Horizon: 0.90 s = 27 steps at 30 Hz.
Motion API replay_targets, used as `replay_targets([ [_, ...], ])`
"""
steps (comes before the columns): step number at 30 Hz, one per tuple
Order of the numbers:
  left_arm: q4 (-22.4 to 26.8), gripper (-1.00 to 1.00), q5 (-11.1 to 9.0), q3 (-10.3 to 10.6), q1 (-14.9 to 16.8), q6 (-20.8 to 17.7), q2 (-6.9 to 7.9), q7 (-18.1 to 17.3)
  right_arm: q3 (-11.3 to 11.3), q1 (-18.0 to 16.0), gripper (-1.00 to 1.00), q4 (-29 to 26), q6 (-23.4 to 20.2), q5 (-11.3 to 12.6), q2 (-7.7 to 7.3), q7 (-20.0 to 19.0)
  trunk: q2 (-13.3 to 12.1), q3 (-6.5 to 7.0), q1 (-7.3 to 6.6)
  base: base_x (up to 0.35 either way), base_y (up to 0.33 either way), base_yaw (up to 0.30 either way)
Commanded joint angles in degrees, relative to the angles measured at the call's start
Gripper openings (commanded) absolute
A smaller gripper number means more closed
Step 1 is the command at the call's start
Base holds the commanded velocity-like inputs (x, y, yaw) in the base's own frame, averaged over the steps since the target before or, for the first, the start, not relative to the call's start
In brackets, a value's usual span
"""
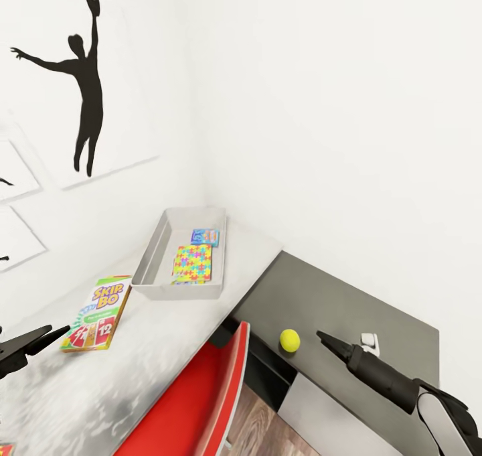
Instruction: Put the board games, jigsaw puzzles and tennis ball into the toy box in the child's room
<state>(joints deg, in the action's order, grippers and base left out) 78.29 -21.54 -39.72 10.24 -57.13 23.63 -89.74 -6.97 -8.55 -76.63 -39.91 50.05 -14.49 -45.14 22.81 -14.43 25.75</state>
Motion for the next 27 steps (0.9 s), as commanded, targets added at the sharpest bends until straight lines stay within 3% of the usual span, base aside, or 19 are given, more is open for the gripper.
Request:
replay_targets([
  [1, 0.0, 1.00, 0.1, 0.0, 0.0, -0.6, 0.01, -0.3, 0.0, 0.0, 1.00, 0.0, -0.3, 0.2, -0.01, -0.1, 0.1, -0.01, 0.03, 0.000, 0.000, 0.068],
  [27, 0.0, 1.00, 0.1, 0.0, 0.0, -0.6, 0.01, -0.3, -0.1, 0.2, 1.00, 0.0, 0.0, 0.2, -0.01, -0.6, 0.1, 2.37, 0.03, 0.000, 0.000, 0.071],
])
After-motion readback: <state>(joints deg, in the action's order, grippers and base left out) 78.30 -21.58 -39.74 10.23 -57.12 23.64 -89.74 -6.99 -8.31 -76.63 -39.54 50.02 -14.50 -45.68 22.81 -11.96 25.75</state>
